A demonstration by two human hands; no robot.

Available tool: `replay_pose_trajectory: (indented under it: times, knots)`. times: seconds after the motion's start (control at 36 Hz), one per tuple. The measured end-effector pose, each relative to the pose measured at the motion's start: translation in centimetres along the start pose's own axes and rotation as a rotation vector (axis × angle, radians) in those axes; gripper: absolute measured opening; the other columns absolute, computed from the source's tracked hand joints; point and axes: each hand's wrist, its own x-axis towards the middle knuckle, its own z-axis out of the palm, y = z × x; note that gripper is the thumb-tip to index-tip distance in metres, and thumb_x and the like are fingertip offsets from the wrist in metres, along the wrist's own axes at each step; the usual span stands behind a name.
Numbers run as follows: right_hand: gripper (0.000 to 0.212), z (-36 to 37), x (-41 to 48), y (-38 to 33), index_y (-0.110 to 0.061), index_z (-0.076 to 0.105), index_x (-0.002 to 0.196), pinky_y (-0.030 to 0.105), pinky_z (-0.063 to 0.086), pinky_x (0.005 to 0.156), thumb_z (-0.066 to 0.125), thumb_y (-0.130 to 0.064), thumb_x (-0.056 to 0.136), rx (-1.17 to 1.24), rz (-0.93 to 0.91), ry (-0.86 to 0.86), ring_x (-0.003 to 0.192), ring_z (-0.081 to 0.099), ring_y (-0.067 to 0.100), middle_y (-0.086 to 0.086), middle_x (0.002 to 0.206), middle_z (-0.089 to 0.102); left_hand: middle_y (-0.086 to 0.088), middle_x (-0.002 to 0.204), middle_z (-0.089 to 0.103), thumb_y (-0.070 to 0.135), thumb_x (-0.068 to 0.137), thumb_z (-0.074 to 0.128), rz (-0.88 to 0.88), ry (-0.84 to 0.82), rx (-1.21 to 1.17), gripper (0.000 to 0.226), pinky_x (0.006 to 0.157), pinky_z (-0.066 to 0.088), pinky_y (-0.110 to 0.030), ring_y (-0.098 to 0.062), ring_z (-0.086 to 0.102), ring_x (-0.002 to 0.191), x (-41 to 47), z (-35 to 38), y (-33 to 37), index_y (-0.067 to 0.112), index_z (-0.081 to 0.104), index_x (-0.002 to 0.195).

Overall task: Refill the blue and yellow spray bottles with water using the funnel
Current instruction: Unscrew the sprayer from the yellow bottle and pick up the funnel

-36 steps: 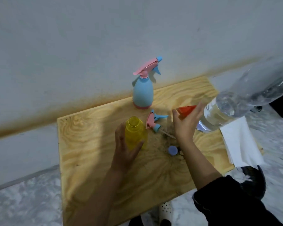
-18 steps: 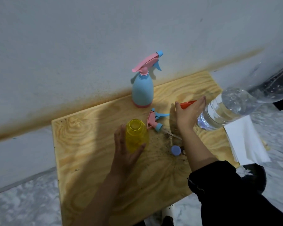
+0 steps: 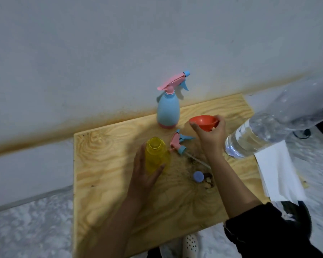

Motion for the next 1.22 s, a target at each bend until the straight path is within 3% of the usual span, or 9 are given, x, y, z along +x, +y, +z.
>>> replay_pose_trajectory:
  times: [0.06, 0.14, 0.22, 0.36, 0.64, 0.72, 0.86, 1.08, 1.22]
  knots:
    - [0.083, -3.8, -4.3, -6.6, -0.008, 0.040, 0.134, 0.031, 0.048, 0.094, 0.084, -0.028, 0.066, 0.201, -0.219, -0.263, 0.110, 0.048, 0.015, 0.004, 0.124, 0.048, 0.030, 0.143, 0.012, 0.043, 0.080, 0.066, 0.041, 0.281, 0.113, 0.088, 0.105, 0.016, 0.000, 0.023, 0.012, 0.131, -4.2, -1.7, 6.3, 0.063, 0.003, 0.137]
    - [0.082, -3.2, -5.7, -8.6, -0.011, 0.043, 0.132, 0.025, 0.052, 0.087, 0.084, -0.028, 0.063, 0.287, -0.263, -0.407, 0.106, 0.049, 0.006, -0.003, 0.123, 0.045, 0.032, 0.143, 0.010, 0.043, 0.082, 0.066, -0.004, 0.252, 0.073, 0.080, 0.109, 0.018, -0.011, 0.014, 0.014, 0.132, -3.2, -1.8, 6.5, 0.056, 0.007, 0.136]
    - [0.084, -3.5, -7.3, -9.1, -0.018, 0.043, 0.131, 0.022, 0.052, 0.086, 0.081, -0.034, 0.058, 0.389, -0.278, -0.525, 0.108, 0.051, 0.003, -0.006, 0.126, 0.045, 0.011, 0.144, 0.020, 0.056, 0.084, 0.058, 0.023, 0.264, 0.113, 0.074, 0.107, 0.018, -0.007, 0.017, 0.015, 0.130, -2.9, -1.5, 6.3, 0.045, 0.014, 0.143]
    - [0.076, -3.5, -8.7, -10.2, -0.026, 0.042, 0.126, 0.016, 0.052, 0.078, 0.081, -0.011, 0.063, 0.508, -0.241, -0.733, 0.103, 0.055, -0.006, -0.014, 0.121, 0.048, -0.002, 0.127, 0.034, 0.063, 0.083, 0.051, 0.035, 0.292, 0.124, 0.078, 0.097, 0.026, -0.008, 0.003, 0.028, 0.118, -2.1, -0.9, 5.6, 0.031, 0.014, 0.143]
    - [0.077, -3.4, -9.8, -9.8, -0.017, 0.038, 0.127, 0.017, 0.051, 0.081, 0.077, 0.009, 0.065, 0.481, -0.273, -0.870, 0.108, 0.056, 0.002, -0.009, 0.120, 0.048, -0.004, 0.118, 0.038, 0.045, 0.088, 0.060, 0.013, 0.285, 0.137, 0.077, 0.089, 0.030, -0.015, 0.003, 0.033, 0.106, -2.0, -0.3, 5.8, 0.034, 0.012, 0.147]
    - [0.078, -3.2, -10.0, -9.2, -0.018, 0.038, 0.126, 0.020, 0.051, 0.084, 0.078, 0.007, 0.064, 0.448, -0.301, -0.883, 0.112, 0.054, 0.005, -0.011, 0.120, 0.048, -0.004, 0.118, 0.039, 0.027, 0.086, 0.066, -0.026, 0.272, 0.120, 0.079, 0.088, 0.029, -0.010, 0.004, 0.033, 0.106, -2.2, -0.3, 5.8, 0.024, 0.012, 0.144]
    - [0.087, -3.2, -9.8, -8.1, -0.018, 0.036, 0.129, 0.024, 0.052, 0.089, 0.085, -0.008, 0.057, 0.371, -0.333, -0.890, 0.116, 0.053, 0.009, -0.012, 0.121, 0.048, -0.017, 0.121, 0.046, 0.040, 0.084, 0.058, -0.095, 0.240, 0.149, 0.078, 0.090, 0.032, -0.012, -0.018, 0.045, 0.111, -2.1, -0.3, 5.9, -0.003, 0.031, 0.142]
    - [0.088, -3.2, -9.8, -7.7, -0.023, 0.035, 0.133, 0.034, 0.050, 0.098, 0.084, -0.024, 0.060, 0.286, -0.379, -0.891, 0.125, 0.049, 0.017, 0.001, 0.134, 0.045, -0.014, 0.131, 0.045, 0.046, 0.082, 0.060, -0.123, 0.267, 0.112, 0.084, 0.095, 0.033, -0.010, -0.017, 0.044, 0.120, -2.3, -0.2, 6.4, 0.002, 0.028, 0.146]
    - [0.086, -3.3, -9.7, -8.0, -0.019, 0.030, 0.140, 0.033, 0.047, 0.101, 0.081, -0.017, 0.071, 0.237, -0.401, -0.923, 0.129, 0.044, 0.016, -0.001, 0.137, 0.041, -0.007, 0.135, 0.044, 0.036, 0.082, 0.070, -0.150, 0.308, 0.020, 0.080, 0.104, 0.036, -0.028, -0.015, 0.040, 0.126, -2.4, -0.3, 7.0, 0.011, 0.030, 0.146]
